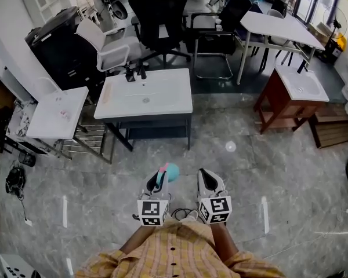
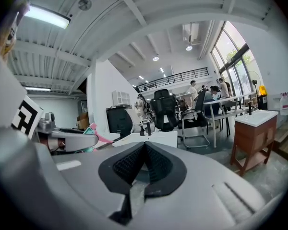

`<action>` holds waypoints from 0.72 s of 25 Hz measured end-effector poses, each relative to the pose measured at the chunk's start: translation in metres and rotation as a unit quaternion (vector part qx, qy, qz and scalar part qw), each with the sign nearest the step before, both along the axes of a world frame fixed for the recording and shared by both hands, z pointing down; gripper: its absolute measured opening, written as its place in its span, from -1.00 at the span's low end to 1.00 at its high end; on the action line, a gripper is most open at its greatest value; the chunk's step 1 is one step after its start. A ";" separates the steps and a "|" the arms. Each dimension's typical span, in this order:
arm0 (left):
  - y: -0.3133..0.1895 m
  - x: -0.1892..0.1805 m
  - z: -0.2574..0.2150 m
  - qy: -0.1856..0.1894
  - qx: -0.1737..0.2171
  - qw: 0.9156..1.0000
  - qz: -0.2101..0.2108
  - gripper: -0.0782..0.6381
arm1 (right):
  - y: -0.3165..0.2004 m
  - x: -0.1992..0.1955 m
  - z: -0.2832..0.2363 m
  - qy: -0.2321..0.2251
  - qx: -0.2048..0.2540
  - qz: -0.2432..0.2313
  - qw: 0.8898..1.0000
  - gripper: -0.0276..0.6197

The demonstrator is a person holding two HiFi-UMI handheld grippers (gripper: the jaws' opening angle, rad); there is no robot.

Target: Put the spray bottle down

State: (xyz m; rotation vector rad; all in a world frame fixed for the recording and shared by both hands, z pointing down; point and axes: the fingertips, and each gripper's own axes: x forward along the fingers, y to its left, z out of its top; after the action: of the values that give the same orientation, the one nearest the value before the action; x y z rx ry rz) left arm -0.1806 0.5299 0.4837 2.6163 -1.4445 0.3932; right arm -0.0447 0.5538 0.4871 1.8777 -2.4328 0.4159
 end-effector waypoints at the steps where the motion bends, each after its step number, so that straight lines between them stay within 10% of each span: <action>1: -0.001 0.002 0.000 -0.003 -0.001 1.000 -0.002 -0.58 | -0.001 0.003 0.001 -0.003 0.000 0.000 1.000 -0.91; 18: -0.115 0.032 0.030 0.007 -0.017 1.000 -0.009 -0.58 | -0.116 0.026 0.026 0.017 -0.025 -0.022 0.999 -0.91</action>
State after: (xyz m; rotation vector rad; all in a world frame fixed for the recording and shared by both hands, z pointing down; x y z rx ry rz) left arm -0.1483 0.4145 0.5140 2.5733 -1.4433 0.3936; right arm -0.0188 0.4377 0.5132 1.7923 -2.4133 0.4351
